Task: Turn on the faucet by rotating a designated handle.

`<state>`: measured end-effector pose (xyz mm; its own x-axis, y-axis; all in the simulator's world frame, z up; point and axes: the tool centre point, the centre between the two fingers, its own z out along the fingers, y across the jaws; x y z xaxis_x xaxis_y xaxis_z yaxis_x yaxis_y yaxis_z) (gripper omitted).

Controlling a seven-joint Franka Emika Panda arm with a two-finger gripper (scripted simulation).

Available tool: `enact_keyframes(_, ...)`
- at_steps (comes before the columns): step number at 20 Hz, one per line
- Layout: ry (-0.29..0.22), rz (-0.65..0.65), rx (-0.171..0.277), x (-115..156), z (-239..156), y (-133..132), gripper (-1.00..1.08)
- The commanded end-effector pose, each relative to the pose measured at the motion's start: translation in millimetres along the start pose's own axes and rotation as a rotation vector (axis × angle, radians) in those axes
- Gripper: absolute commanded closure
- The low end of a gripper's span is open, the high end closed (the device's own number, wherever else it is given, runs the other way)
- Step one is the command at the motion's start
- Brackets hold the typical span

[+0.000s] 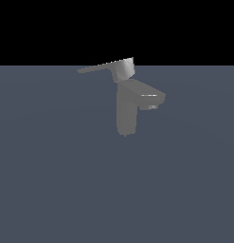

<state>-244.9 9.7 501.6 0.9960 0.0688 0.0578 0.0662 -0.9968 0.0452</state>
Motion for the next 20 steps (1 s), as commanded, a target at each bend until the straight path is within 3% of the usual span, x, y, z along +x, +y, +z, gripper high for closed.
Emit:
enact_keyframes(1,0.000,0.000,0.000,0.0,0.0,0.0,1.08)
enact_keyframes(11,-0.008,0.051,-0.006,6.1,7.6,-10.3,1.08)
enact_keyframes(20,-0.029,0.186,-0.020,24.3,28.2,-35.6,1.08)
